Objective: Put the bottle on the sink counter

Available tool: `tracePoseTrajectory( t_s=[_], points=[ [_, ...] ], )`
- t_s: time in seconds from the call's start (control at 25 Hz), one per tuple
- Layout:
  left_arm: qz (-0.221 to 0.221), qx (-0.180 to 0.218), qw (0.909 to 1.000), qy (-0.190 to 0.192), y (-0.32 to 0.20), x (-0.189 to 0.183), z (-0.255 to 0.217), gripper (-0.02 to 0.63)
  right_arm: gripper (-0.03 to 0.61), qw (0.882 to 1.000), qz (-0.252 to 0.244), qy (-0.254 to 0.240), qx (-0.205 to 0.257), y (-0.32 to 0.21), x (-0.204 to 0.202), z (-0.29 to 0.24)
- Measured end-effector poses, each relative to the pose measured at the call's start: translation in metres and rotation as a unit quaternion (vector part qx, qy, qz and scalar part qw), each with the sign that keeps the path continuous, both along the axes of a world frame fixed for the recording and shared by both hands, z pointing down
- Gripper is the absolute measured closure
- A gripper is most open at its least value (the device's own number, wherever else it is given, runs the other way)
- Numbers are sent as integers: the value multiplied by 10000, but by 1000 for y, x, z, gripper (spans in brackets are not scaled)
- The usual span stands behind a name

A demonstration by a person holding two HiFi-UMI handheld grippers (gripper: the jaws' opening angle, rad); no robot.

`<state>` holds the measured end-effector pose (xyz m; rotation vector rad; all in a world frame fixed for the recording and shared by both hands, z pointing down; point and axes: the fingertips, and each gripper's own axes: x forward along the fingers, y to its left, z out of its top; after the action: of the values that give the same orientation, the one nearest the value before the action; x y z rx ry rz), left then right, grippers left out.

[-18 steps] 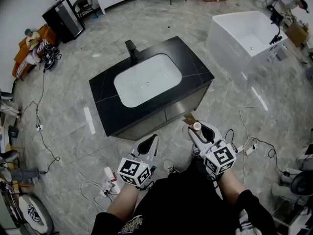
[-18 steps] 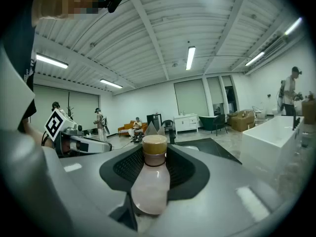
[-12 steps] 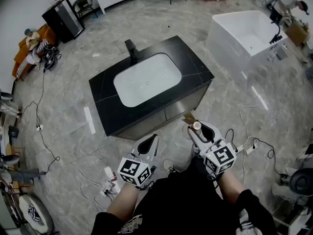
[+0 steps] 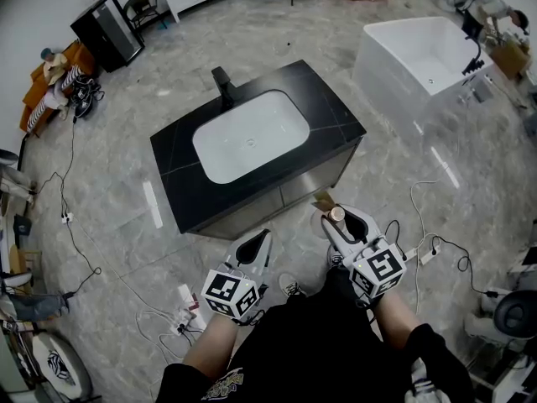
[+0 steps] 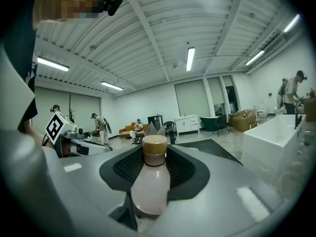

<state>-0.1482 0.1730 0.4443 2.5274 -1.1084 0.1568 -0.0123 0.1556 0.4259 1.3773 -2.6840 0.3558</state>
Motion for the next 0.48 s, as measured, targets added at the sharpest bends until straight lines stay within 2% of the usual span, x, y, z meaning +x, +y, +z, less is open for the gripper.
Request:
tracePoseTrajectory(
  t_s=[0.48],
  points=[
    [-100, -43, 9999, 97, -19, 25, -1, 614, 411, 9998, -159, 65, -63, -20, 21, -2]
  ],
)
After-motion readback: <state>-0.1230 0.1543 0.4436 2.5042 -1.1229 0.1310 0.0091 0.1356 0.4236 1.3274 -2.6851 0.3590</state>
